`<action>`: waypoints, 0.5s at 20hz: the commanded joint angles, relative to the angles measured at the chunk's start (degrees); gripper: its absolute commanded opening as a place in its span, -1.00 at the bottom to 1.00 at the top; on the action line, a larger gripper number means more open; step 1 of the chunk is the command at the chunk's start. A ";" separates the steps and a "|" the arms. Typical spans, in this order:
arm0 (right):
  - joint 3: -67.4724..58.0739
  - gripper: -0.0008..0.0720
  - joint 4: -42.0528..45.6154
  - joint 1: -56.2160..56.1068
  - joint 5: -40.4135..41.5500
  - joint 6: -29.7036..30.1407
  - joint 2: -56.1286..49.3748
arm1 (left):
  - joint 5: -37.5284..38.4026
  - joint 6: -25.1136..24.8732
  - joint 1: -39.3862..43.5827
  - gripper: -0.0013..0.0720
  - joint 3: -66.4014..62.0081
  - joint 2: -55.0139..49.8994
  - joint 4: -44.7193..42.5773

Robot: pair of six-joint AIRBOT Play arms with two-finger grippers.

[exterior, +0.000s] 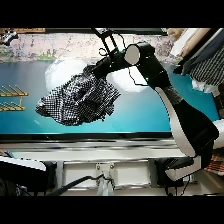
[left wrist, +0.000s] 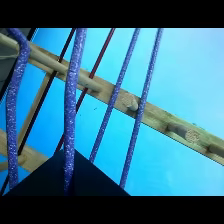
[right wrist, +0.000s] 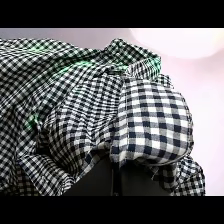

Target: Fold the clothes and pants, and hang the long-sleeved shirts on hangers.

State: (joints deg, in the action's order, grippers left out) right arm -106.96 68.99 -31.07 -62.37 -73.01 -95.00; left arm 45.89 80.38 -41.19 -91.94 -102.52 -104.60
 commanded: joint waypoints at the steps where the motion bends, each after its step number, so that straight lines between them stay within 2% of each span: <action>1: -0.02 -0.91 -0.04 -0.04 -0.02 -0.02 0.00 | -0.07 0.11 0.42 -0.91 -0.07 0.20 0.31; 10: -0.02 -0.91 -0.28 -0.07 -0.20 -0.02 0.00 | -0.31 0.09 2.34 -0.91 -0.09 2.16 1.81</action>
State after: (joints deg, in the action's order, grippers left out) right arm -106.96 68.77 -31.09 -62.39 -73.01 -95.00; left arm 45.60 80.51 -39.46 -91.96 -101.03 -103.11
